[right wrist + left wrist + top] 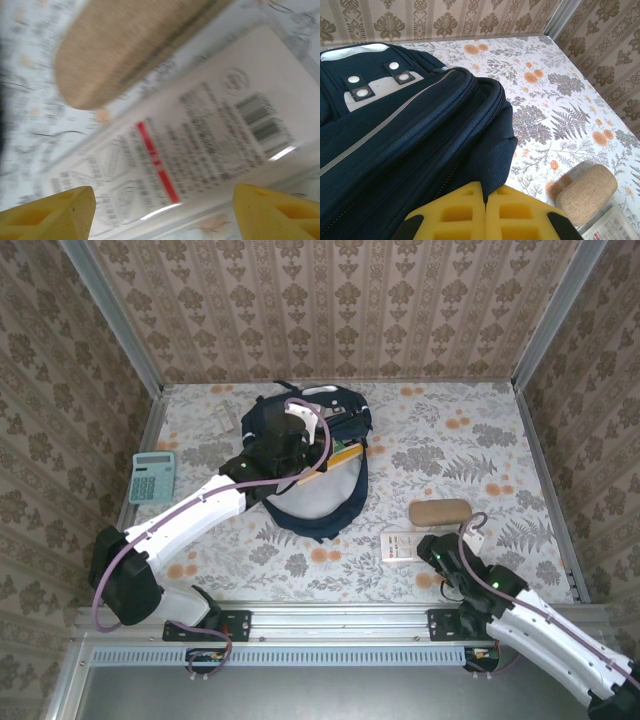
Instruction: Pack the student bag
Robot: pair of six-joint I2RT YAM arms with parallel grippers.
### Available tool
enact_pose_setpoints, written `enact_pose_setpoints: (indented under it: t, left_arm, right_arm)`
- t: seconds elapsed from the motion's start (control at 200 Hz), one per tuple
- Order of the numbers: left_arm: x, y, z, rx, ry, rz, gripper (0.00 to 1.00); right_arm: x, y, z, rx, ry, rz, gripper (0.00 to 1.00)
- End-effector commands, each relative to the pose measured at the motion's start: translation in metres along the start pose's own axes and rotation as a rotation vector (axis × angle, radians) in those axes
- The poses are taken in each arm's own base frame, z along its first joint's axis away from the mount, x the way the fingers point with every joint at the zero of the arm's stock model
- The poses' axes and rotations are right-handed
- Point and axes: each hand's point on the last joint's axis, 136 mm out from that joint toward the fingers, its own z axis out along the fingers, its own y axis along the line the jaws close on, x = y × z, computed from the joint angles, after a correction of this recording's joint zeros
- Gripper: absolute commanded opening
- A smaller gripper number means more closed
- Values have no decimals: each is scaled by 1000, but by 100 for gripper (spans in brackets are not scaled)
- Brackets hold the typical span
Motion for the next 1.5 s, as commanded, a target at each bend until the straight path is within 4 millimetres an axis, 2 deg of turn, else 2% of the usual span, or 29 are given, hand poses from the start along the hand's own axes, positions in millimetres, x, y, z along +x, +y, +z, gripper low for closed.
enact_pose_setpoints:
  t: [0.0,0.07,0.155,0.21,0.425,0.72,0.885,1.17,1.28,1.335,1.495]
  left_arm:
    - [-31,-22,-21,67,-102,2,1]
    - [-32,-22,-20,68,-104,3,1]
    - [-33,-23,-18,73,-101,2,1]
    - [-32,-24,-18,78,-98,2,1]
    - [-33,-24,-20,79,-103,1,1]
    - [-32,-24,-18,82,-98,-1,1]
    - [-31,-24,-17,82,-96,0,1]
    - [-31,-24,-17,83,-94,0,1]
    - [-32,-24,-17,81,-97,1,1]
    - [-32,-23,-17,79,-95,2,1]
    - [-32,-24,-17,81,-95,2,1]
  right_arm:
    - [-3,-5,2,88,5,6,77]
    - [-3,-1,4,102,11,2,79]
    - [-7,1,8,118,2,-3,89]
    - [-7,5,13,106,11,-2,89]
    - [-24,49,24,-103,-57,5,85]
    - [-50,88,27,-189,-81,-45,84]
    - [-56,98,46,-152,-42,-75,85]
    - [-51,93,78,-68,40,-80,85]
    - [-49,108,87,-106,67,-98,85]
    - [-50,127,89,-169,83,-127,85]
    - [-43,160,105,-240,173,-214,83]
